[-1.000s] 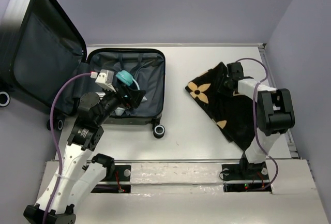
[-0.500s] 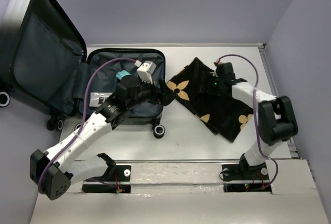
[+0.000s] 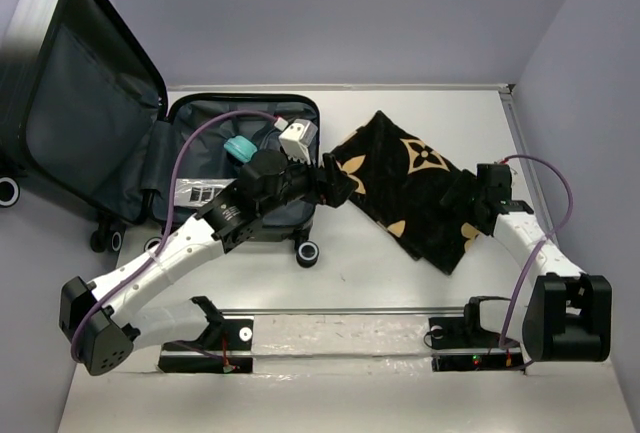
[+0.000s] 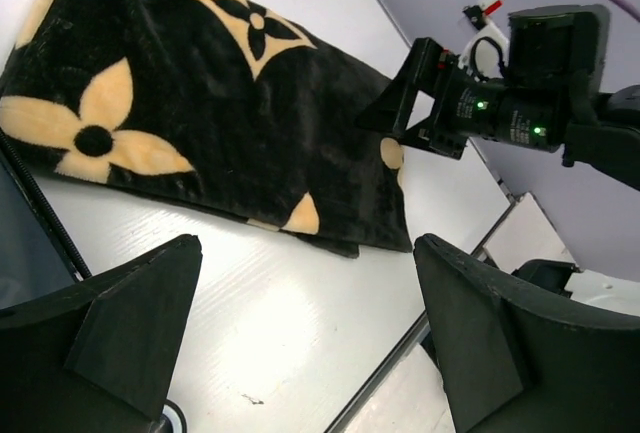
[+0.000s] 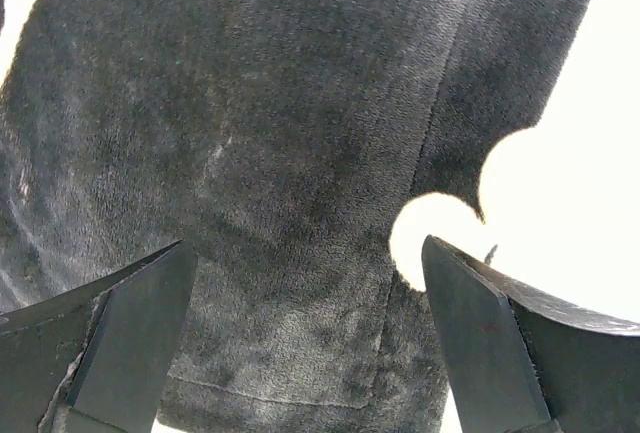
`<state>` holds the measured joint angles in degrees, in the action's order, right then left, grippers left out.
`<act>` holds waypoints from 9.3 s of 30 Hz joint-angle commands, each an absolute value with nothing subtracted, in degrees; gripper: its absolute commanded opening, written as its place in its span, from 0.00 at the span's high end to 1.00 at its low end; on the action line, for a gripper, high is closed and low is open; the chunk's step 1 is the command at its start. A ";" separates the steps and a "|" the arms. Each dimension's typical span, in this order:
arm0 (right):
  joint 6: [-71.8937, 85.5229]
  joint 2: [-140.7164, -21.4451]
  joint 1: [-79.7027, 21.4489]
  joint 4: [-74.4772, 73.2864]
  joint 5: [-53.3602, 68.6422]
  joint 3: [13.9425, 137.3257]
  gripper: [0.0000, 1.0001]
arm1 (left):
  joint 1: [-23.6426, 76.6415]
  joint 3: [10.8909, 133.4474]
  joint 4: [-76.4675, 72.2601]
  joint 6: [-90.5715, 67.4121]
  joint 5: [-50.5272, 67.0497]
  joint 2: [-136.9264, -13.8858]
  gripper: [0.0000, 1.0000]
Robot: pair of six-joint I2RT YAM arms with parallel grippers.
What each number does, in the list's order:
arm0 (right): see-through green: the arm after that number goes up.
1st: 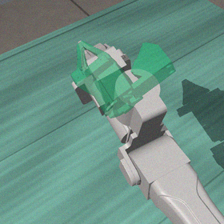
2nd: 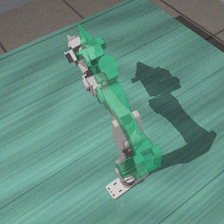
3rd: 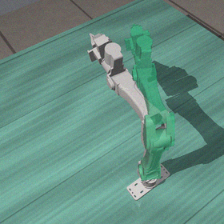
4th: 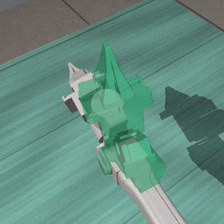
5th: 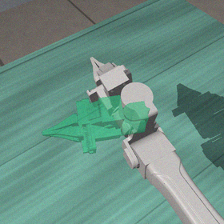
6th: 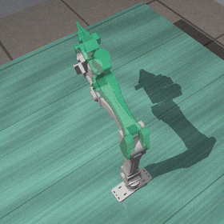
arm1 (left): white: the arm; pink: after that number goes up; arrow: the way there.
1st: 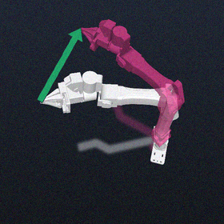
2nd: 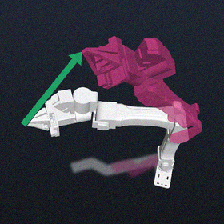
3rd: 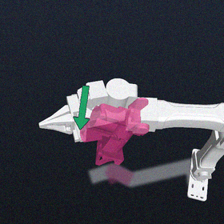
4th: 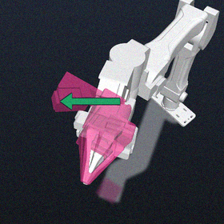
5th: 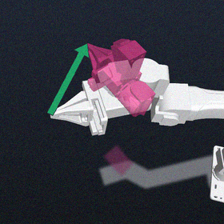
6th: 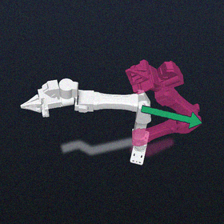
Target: Pack the luggage
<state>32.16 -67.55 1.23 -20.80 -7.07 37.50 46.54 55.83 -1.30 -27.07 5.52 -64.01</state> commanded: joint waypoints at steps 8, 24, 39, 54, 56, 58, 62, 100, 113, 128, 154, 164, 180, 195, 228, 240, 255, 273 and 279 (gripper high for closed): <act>35.77 -78.90 1.76 -18.38 2.52 37.70 0.00 | 48.34 51.33 -4.66 -27.95 2.90 -56.86 0.01; 26.28 -92.82 2.28 -25.22 -2.05 50.62 0.93 | 49.31 50.36 -7.30 -27.77 0.62 -59.67 0.01; 23.29 -85.08 8.79 -20.40 -19.61 53.71 0.93 | 50.36 82.49 6.12 -20.31 -7.91 -93.75 0.01; 23.38 -85.69 8.79 -14.77 -11.08 52.92 0.93 | 44.21 137.99 31.65 -17.67 -7.57 -140.27 0.02; 23.73 -85.17 8.79 -13.54 -9.06 52.30 0.93 | 44.12 138.25 31.11 -17.67 -7.21 -142.37 0.02; 23.90 -85.08 8.79 -13.19 -7.56 51.86 0.93 | 44.12 138.51 31.03 -17.75 -8.52 -144.13 0.02; 24.34 -84.38 8.79 -11.78 -5.89 50.45 0.93 | 44.12 140.00 30.85 -17.93 -8.19 -147.47 0.05; 31.99 -68.08 -10.23 -12.66 10.38 65.26 0.93 | 35.26 113.13 18.98 -20.74 -2.90 -100.83 0.94; 36.39 -110.36 -36.82 -1.85 16.69 102.83 0.93 | 0.45 95.54 22.06 -19.16 -0.27 -81.82 0.94; 32.10 -132.28 -39.73 -14.83 18.56 124.44 0.15 | -8.00 80.95 16.52 -19.87 -7.73 -81.31 0.05; 15.65 -89.83 -42.01 -10.02 17.31 84.65 0.04 | -3.33 49.67 26.66 -21.73 -61.52 -37.85 0.04; 15.29 -90.00 -42.01 -7.12 18.64 76.29 0.00 | -16.34 55.99 13.02 -13.10 -59.86 -53.69 0.09; 22.67 -103.79 -41.48 -7.56 6.07 81.91 0.10 | -7.40 55.20 9.50 -12.40 -60.19 -54.68 0.94; 26.19 -113.12 -40.25 -6.68 8.70 82.71 0.93 | 40.22 52.46 15.55 -21.50 -70.13 -51.06 0.94; 25.32 -98.55 -27.44 -5.62 13.10 69.62 0.38 | 51.67 79.79 17.22 -20.21 -16.97 -55.54 0.01; 17.05 -80.86 -22.24 -16.08 9.67 68.56 0.58 | -10.25 84.06 17.77 -26.09 6.31 -73.92 0.01; 20.74 -93.95 -22.76 -11.52 11.69 71.36 0.93 | -25.05 66.02 10.46 -32.08 7.81 -85.60 0.39; 18.37 -110.83 -22.86 -10.02 17.46 87.54 0.93 | -2.66 28.14 -4.91 -46.55 14.86 -63.56 0.94; 15.56 -109.95 -14.16 -16.25 20.57 92.63 0.89 | 16.68 19.96 -4.93 -55.45 6.44 -50.82 0.94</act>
